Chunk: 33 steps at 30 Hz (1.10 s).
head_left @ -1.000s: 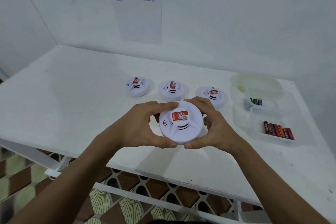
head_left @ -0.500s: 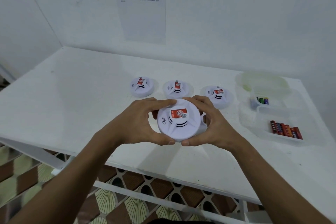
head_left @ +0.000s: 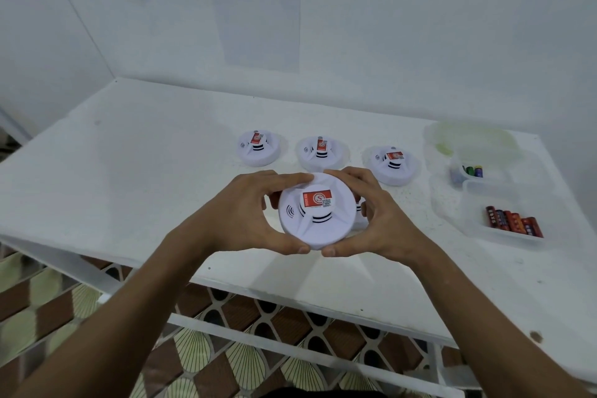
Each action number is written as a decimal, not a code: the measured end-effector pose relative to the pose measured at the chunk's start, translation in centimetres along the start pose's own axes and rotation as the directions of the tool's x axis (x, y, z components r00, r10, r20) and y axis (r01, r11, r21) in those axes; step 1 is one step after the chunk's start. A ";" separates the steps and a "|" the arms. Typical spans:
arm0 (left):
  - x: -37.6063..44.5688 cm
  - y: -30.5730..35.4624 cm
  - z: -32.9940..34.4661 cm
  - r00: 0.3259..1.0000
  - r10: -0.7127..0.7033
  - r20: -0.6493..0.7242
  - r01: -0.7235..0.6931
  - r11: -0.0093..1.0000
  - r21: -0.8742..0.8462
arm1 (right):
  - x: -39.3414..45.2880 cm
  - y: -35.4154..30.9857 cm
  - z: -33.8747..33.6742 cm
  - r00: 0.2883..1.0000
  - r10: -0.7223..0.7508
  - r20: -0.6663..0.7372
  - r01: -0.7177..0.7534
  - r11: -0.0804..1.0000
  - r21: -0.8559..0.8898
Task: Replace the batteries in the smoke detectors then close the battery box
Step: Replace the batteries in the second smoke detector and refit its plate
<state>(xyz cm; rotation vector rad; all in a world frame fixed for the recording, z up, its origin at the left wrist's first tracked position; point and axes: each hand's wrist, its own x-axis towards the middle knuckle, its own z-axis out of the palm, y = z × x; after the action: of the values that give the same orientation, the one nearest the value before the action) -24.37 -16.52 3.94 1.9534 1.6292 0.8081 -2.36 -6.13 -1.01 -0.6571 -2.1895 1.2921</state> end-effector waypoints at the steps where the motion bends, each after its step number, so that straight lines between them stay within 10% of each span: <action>1: -0.1 0.0 0.0 1.000 0.001 -0.001 -0.001 1.000 -0.001 | 0.0 -0.1 0.0 1.000 0.001 0.003 -0.001 1.000 0.000; 33: -0.8 -0.9 0.2 0.998 -0.056 -0.010 0.056 0.998 -0.013 | -0.1 0.1 0.9 0.999 0.036 -0.026 -0.038 0.996 -0.077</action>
<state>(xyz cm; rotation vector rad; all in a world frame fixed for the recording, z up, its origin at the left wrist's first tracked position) -25.00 -17.18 3.08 1.8889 1.6736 0.8064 -2.82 -6.71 -1.47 -0.7434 -2.2269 1.2159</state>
